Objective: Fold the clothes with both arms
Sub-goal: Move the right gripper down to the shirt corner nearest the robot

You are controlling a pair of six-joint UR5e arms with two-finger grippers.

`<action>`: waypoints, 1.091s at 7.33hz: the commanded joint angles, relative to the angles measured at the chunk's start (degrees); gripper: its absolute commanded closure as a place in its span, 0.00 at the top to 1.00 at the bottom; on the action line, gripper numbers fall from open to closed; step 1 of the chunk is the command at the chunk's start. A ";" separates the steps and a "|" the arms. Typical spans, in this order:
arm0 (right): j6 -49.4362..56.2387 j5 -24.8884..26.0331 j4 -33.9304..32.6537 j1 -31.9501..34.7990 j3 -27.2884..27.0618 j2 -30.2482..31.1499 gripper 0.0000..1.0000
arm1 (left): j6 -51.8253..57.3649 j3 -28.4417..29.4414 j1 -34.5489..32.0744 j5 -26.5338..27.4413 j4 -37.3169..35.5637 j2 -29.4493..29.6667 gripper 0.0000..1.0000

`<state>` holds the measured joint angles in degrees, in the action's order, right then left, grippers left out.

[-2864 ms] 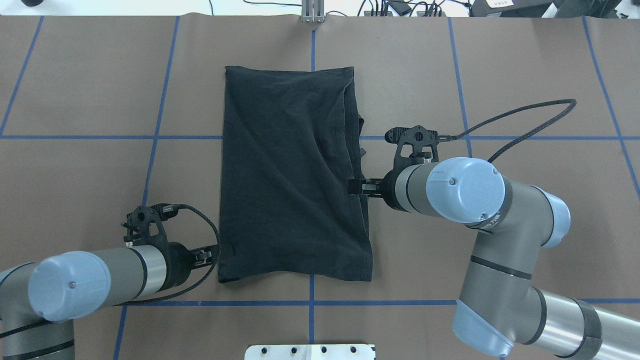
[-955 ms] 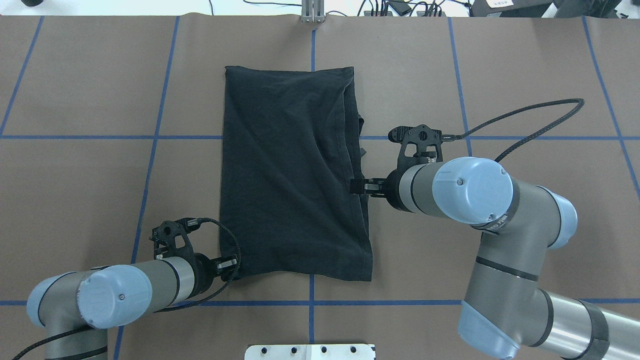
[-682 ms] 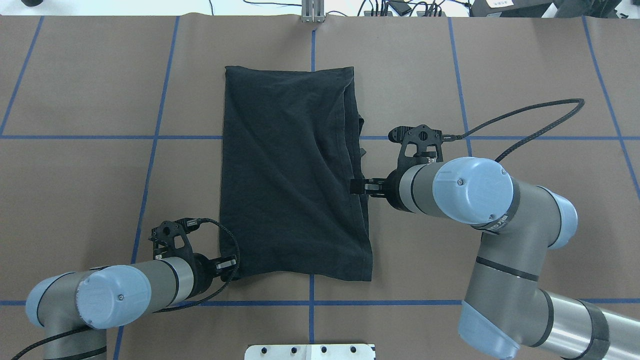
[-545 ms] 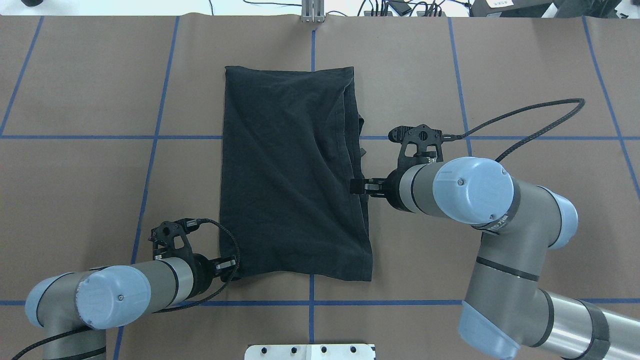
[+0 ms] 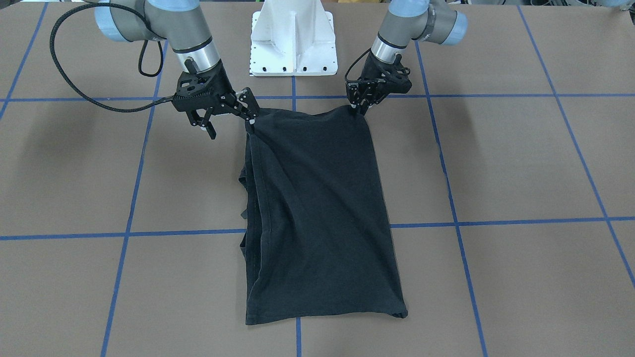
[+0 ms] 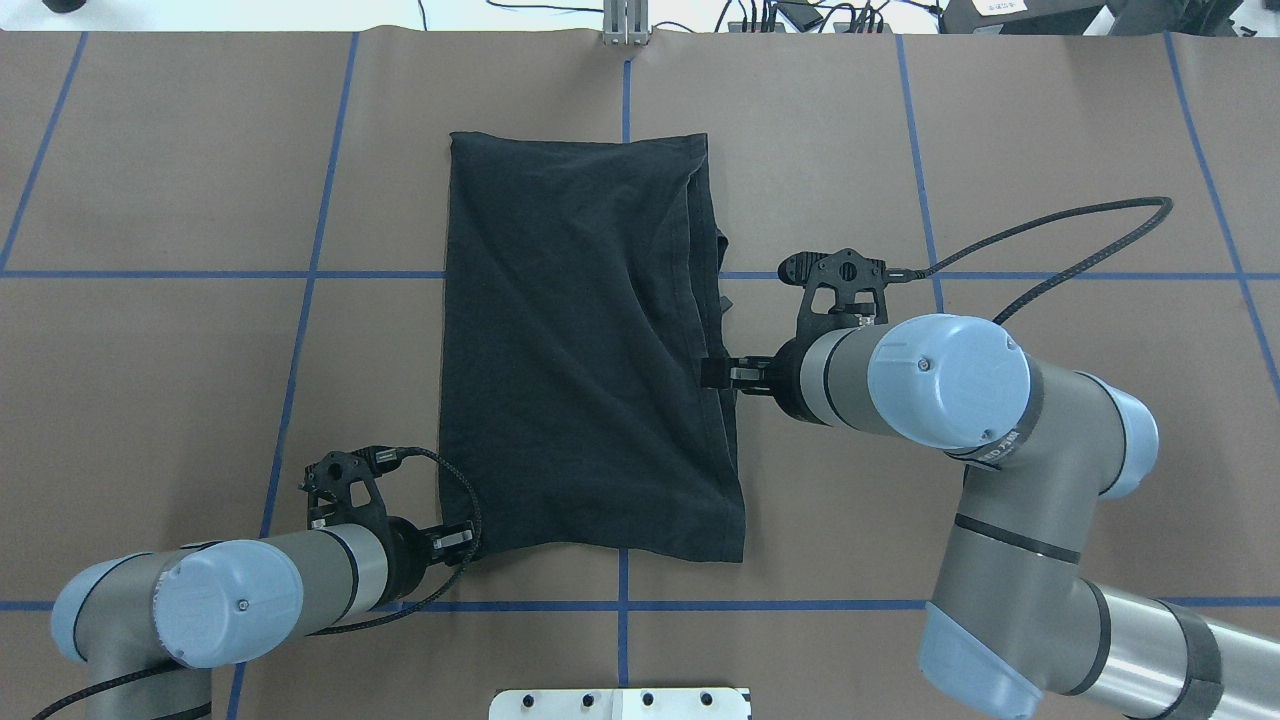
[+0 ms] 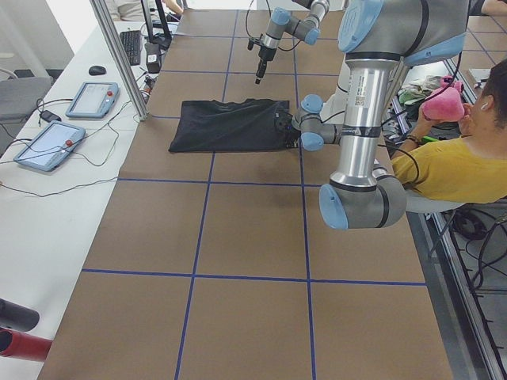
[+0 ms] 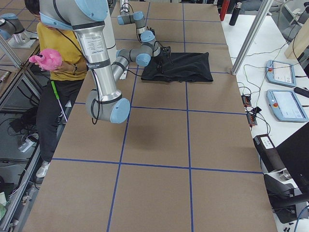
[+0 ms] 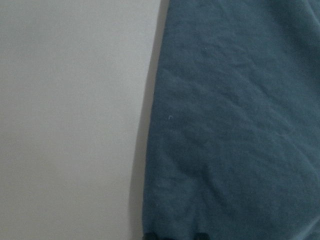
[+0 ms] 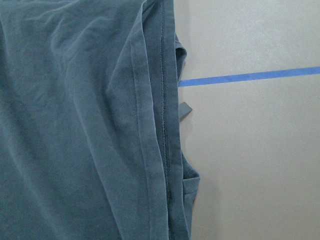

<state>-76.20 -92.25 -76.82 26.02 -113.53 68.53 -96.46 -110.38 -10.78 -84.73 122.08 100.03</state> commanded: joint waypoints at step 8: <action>-24.51 13.56 0.09 -11.14 6.38 -3.14 0.96 | -0.40 -0.36 0.50 -0.09 0.00 0.26 0.00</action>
<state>-97.56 -82.46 -76.74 17.87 -108.59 66.46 -96.86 -110.74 -10.28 -84.78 122.08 100.26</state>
